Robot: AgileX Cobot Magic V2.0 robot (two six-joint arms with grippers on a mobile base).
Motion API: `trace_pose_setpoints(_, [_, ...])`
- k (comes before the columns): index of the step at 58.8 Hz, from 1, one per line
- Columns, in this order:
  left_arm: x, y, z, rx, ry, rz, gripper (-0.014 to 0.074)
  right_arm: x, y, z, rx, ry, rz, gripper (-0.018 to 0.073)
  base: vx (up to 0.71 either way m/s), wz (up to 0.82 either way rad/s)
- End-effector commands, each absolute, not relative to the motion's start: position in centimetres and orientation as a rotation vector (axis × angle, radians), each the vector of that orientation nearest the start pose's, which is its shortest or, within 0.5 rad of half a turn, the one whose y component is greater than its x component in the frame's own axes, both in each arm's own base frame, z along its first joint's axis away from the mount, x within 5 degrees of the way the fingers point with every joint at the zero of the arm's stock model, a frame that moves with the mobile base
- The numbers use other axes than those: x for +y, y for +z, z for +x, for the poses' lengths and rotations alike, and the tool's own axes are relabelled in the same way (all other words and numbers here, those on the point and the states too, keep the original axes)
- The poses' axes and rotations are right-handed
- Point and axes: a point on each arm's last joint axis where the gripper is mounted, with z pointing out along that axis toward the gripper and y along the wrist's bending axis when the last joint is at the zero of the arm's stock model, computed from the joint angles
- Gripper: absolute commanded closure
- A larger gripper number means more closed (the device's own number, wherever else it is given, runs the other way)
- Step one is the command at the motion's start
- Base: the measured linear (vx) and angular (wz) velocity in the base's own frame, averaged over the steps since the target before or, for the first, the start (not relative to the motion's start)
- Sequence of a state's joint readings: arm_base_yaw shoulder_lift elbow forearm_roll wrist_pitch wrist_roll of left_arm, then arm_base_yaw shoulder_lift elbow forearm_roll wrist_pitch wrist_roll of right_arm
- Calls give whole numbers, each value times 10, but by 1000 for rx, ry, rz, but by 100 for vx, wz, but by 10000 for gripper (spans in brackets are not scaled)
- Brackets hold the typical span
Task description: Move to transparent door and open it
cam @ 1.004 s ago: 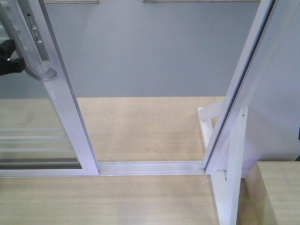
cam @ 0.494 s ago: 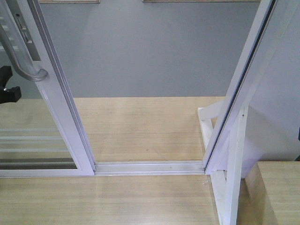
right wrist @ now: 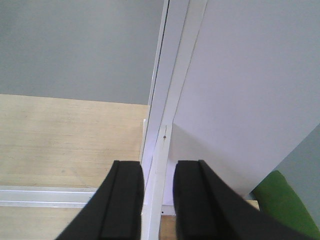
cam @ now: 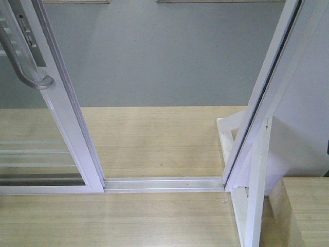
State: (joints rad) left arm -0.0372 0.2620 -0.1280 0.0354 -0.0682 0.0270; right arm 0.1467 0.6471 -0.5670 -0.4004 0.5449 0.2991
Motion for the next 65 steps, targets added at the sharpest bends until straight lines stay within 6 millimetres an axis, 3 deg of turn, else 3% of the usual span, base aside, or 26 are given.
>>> trace_pose_setpoints(1, [-3,246,69,1479,8,67,603,1,319,131,1972,-154,-101,300,0,0])
trace_pose_setpoints(11, [-2,214,55,1437,9,64,603,1,319,131,1972,-154,-101,300,0,0])
trace_pose_setpoints(19, [-2,196,57,1502,7,68,603,1,319,130,1974,-156,-99,300,0,0])
trace_pose_setpoints(58, [-2,195,57,1519,6,70,603,1,319,130,1979,-139,-88,300,0,0])
trace_pose_setpoints(65, [-2,195,57,1519,6,70,603,0,323,121,1909,-128,-102,342,0,0])
